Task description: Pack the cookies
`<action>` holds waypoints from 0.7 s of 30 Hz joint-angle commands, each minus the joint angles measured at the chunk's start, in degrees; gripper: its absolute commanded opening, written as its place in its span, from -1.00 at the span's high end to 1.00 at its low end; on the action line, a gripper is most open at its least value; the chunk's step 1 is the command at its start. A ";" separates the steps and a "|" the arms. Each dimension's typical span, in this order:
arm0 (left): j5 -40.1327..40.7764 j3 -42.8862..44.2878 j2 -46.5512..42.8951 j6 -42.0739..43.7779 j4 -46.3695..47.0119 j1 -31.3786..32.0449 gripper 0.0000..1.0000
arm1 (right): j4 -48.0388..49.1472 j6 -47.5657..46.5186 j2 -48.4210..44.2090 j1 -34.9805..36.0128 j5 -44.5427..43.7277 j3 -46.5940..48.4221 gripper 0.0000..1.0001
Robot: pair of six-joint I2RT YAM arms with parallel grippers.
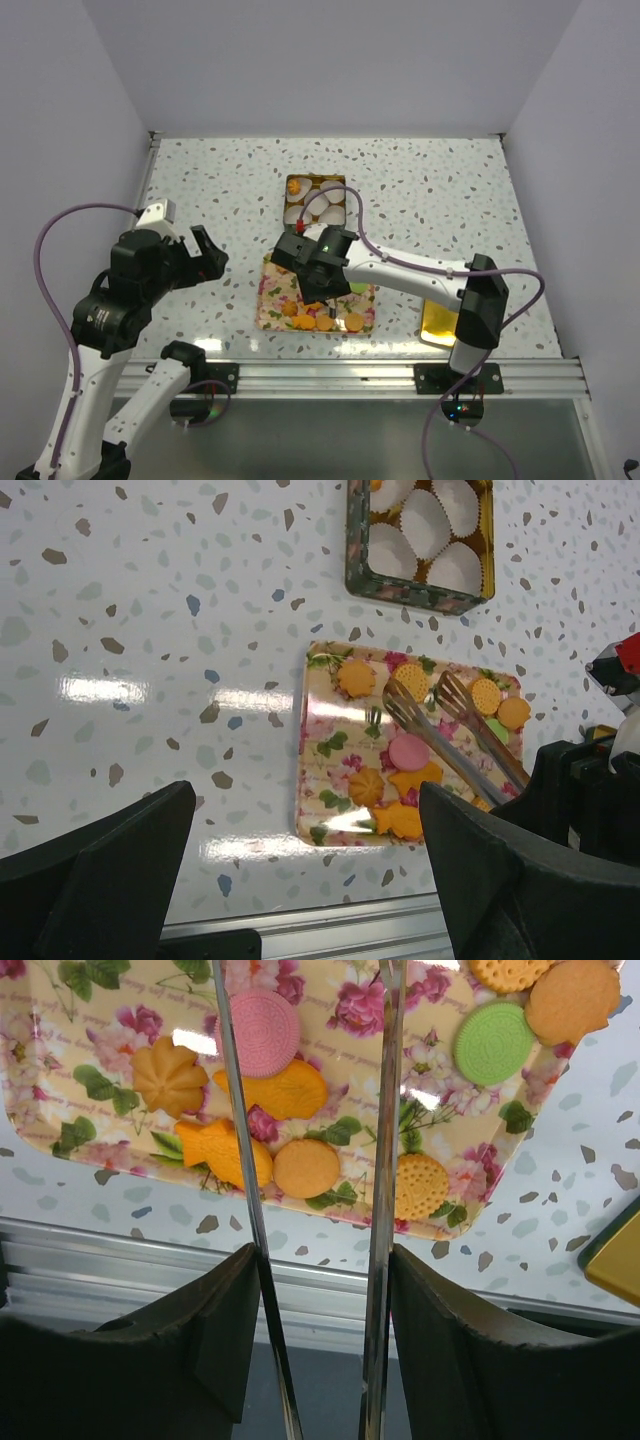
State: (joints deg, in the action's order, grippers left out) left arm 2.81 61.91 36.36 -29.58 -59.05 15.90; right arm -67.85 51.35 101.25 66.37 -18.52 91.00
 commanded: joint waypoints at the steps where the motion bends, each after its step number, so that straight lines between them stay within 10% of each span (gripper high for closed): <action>1: 0.97 1.46 -0.50 -0.65 -0.46 0.36 -0.99 | -0.17 -0.81 0.79 0.25 -1.08 2.86 -0.11; 21: 0.62 0.40 0.12 -0.39 1.21 0.36 -1.00 | -4.65 -0.82 2.11 0.17 -3.27 5.41 0.32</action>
State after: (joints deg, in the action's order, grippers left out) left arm 3.46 61.91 36.05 -29.56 -59.31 15.90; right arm -69.58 49.84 105.58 66.54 -18.59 93.69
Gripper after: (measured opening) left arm 0.997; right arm 0.417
